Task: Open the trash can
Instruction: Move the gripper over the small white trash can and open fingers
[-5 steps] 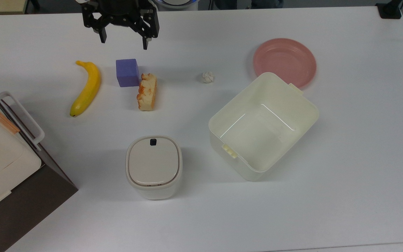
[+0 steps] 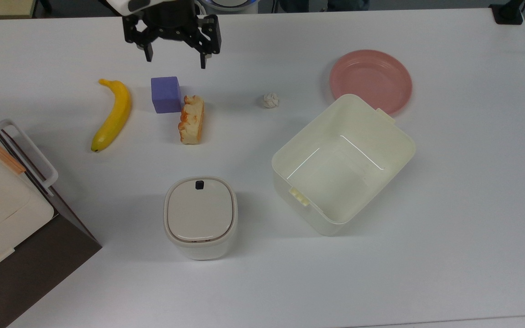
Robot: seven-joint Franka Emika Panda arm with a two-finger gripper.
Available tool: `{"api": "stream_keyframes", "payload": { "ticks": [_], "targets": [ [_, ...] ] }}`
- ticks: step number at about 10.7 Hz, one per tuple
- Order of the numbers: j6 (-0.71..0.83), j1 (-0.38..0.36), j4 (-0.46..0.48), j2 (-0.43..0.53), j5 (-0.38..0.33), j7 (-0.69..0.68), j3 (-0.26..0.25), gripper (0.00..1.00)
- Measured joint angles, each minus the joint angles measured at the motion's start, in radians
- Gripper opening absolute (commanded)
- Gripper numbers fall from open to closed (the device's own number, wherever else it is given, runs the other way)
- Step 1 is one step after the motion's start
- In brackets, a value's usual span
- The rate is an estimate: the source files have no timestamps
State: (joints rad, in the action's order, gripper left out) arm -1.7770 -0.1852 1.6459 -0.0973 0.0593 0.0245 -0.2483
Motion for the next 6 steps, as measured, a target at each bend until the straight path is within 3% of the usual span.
{"api": "stream_keyframes", "payload": {
  "ticks": [6],
  "targets": [
    [0.000, -0.008, 0.001, -0.020, -0.057, 0.001, 0.002, 1.00]
  ]
}}
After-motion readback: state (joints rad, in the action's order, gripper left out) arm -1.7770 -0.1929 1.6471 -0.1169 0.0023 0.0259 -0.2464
